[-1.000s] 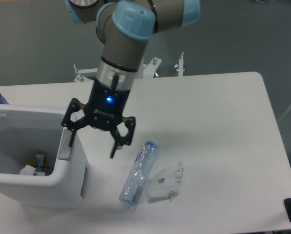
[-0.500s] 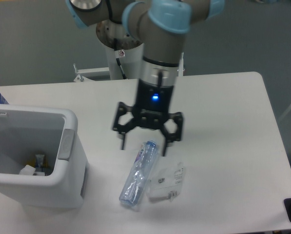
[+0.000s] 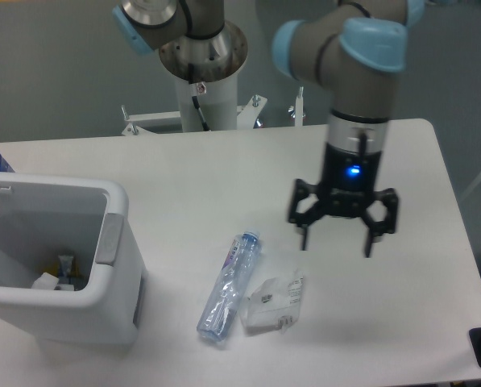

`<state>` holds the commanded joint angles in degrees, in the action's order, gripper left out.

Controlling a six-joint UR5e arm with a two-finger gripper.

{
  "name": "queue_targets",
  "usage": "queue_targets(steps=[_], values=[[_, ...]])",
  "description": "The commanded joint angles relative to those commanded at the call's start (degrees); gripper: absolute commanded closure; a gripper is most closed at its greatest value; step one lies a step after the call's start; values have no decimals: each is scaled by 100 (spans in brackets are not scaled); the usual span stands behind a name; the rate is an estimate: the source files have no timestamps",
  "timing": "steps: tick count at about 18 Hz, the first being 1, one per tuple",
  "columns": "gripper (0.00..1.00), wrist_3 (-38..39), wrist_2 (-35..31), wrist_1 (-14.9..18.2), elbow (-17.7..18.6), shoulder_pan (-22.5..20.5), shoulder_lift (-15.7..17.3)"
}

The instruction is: Open the trash can

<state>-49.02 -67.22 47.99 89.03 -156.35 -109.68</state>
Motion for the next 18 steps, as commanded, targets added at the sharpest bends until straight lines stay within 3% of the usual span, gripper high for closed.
queue_targets(steps=[4, 8, 18], values=[[0, -1168, -1167, 61, -201, -27, -334], [0, -2382, -1811, 526, -422, -10, -572], [0, -2463, -2172, 545, -299, 114, -581]])
